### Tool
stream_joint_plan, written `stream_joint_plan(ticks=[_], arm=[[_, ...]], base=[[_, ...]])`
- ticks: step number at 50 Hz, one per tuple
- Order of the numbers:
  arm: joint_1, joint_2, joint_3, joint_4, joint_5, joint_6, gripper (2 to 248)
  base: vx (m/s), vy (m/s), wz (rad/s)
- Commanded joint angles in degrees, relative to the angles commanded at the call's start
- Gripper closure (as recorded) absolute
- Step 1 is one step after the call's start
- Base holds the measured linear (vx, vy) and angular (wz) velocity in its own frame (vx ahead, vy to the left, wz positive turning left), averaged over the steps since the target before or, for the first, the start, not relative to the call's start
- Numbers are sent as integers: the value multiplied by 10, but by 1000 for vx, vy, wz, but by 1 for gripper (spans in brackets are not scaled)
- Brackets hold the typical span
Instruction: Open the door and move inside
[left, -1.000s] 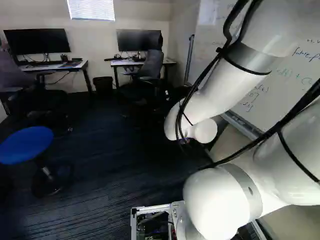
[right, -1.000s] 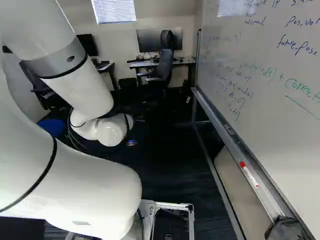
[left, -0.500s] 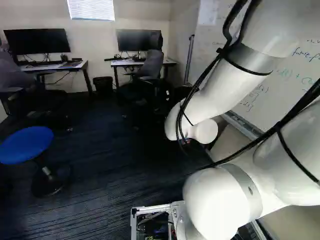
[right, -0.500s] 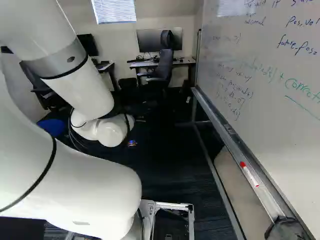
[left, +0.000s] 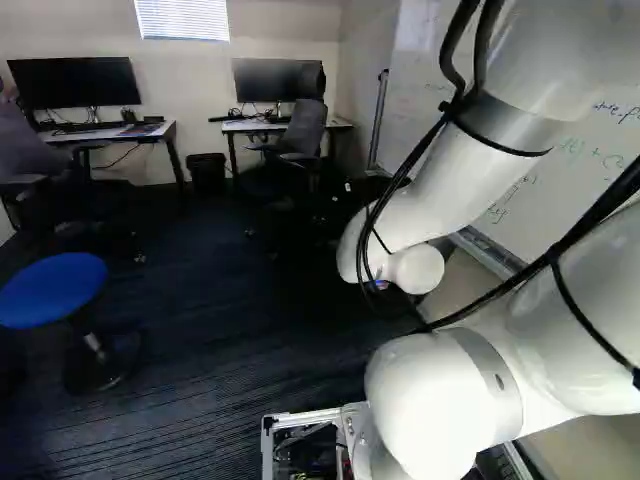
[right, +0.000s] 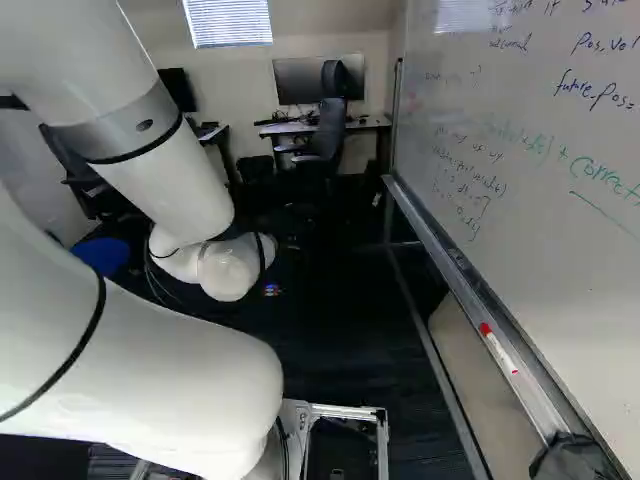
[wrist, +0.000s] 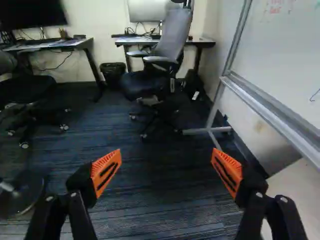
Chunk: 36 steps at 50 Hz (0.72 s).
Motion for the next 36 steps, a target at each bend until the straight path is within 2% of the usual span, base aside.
stream_joint_plan(ticks=[15, 36], arm=[[-15, 1, 5, 4, 10, 0, 3], [-16, 1, 6, 5, 11, 0, 3]], base=[[0, 0, 0], [0, 0, 0]])
